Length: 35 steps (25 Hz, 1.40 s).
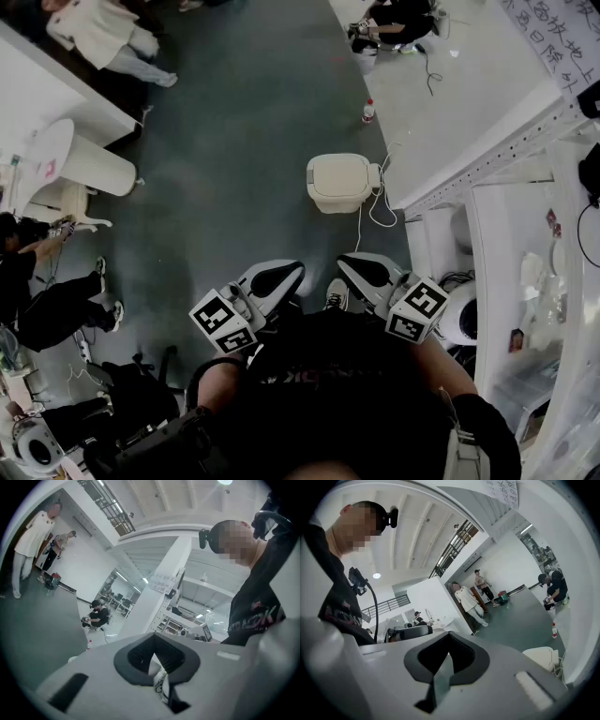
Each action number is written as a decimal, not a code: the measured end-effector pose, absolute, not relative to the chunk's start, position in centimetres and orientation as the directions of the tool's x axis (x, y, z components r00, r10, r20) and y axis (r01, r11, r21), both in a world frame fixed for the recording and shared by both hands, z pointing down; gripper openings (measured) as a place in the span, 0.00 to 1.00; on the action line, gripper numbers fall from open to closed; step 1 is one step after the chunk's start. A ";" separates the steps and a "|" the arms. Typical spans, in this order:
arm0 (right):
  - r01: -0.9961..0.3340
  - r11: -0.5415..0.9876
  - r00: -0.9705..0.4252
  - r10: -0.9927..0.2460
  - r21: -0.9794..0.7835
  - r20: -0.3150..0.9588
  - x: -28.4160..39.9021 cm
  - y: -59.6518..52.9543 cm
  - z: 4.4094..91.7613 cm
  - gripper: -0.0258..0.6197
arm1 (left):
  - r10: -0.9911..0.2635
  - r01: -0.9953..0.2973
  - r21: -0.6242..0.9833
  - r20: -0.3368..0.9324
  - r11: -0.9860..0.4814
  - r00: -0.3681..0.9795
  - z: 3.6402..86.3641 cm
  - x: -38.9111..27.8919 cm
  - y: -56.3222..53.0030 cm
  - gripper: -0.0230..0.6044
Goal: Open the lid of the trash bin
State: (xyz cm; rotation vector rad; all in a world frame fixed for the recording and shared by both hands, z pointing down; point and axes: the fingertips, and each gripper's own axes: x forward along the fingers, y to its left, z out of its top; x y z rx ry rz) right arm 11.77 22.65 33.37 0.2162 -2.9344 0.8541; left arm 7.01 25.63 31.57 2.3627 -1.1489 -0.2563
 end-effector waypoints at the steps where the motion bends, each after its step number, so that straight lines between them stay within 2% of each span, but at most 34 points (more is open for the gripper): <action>1: -0.157 0.835 -0.987 -0.114 -0.527 0.114 11.8 22.6 33.4 0.05 | -0.777 -0.683 0.511 0.045 -0.522 0.628 31.6 7.1 25.6 0.04; 35: -0.167 0.827 -0.985 -0.161 -0.537 0.058 15.4 18.8 33.0 0.05 | -0.761 -0.686 0.501 0.079 -0.528 0.644 31.1 10.2 22.4 0.04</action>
